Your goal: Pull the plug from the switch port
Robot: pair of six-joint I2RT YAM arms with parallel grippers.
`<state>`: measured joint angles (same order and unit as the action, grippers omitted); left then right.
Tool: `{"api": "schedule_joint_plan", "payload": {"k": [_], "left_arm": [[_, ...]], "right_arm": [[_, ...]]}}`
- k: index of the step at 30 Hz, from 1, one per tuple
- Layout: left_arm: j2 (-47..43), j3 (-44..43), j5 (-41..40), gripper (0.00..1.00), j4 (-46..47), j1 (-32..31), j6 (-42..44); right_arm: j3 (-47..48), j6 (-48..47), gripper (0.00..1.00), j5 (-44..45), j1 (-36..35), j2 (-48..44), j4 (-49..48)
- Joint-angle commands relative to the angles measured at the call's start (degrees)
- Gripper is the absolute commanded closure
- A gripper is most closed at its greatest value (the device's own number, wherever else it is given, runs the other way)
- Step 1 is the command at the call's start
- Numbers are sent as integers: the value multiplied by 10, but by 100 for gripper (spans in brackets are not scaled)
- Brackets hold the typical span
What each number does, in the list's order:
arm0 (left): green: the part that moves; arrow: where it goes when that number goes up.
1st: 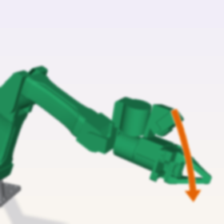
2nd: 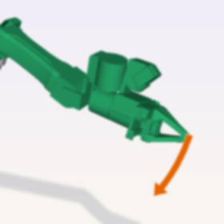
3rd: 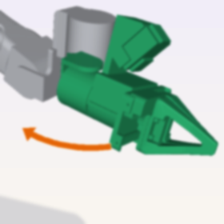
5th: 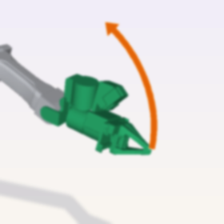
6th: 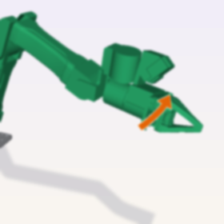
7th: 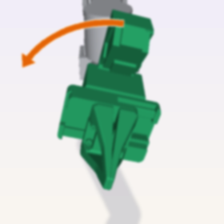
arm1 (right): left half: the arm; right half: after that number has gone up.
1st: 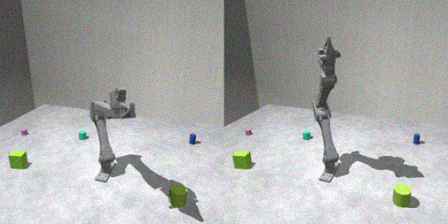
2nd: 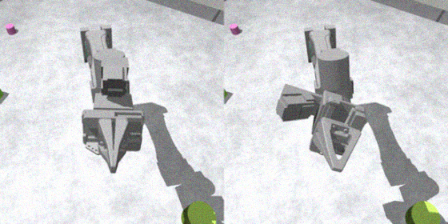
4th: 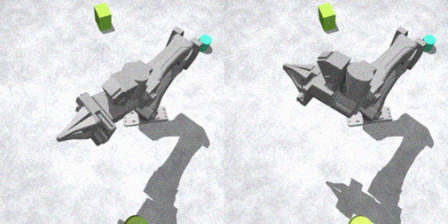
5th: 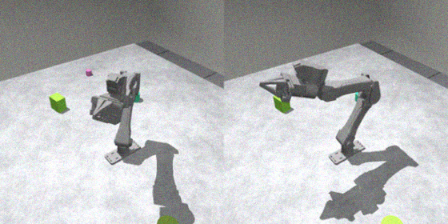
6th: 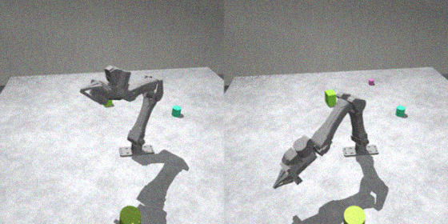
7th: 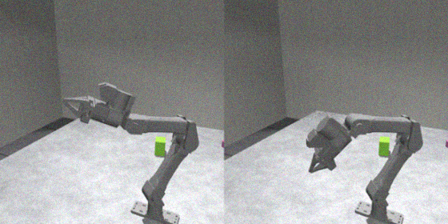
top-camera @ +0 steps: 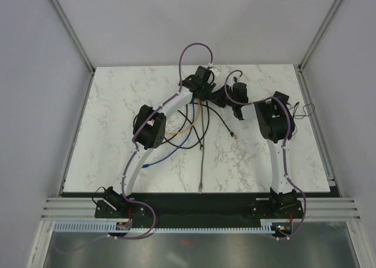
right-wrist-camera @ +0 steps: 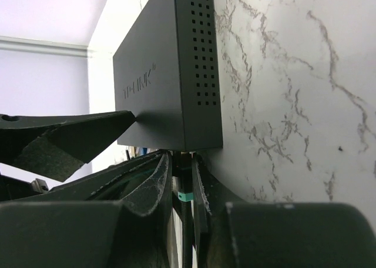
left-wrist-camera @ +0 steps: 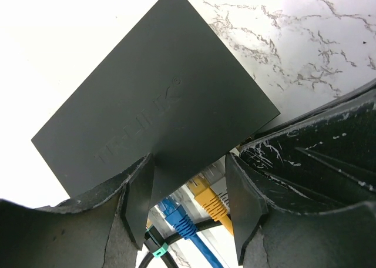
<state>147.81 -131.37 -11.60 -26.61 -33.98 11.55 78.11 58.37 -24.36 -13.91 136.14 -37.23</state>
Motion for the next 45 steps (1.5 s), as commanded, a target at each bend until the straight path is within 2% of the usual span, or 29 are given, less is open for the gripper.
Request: {"api": "schedule_joint_plan", "payload": {"k": [1,6,10,18,23,28,30,32,35,40,43,45], "left_arm": [[27,-34,-2,40,-10,6,-15],[32,-45,4,40,-14,6,-18],[31,-44,10,40,-17,8,-21],[28,-44,19,40,-17,11,-26],[29,-46,25,40,-16,13,-28],[31,-51,32,40,-17,13,-33],[32,-53,34,40,-17,13,-36],[33,-55,34,40,-17,13,-39],[34,-59,34,39,-20,13,-46],[36,-65,38,39,-23,13,-47],[37,-67,39,39,-24,14,-47],[37,-67,40,39,-24,14,-48]], "right_arm": [[2,-62,100,70,-20,-13,131],[13,-108,100,144,-46,-39,208],[13,-104,100,122,-50,-34,205],[-38,-40,100,16,-31,-51,61],[-64,34,100,-40,-13,-41,-33],[-47,-40,100,34,-19,-59,90],[-25,-109,100,115,-35,-84,186],[-9,-135,100,156,-51,-93,246],[16,-163,100,202,-68,-97,297],[24,-146,100,154,-67,-90,294],[0,-84,100,52,-52,-81,215],[-9,-72,100,37,-45,-76,182]]}}
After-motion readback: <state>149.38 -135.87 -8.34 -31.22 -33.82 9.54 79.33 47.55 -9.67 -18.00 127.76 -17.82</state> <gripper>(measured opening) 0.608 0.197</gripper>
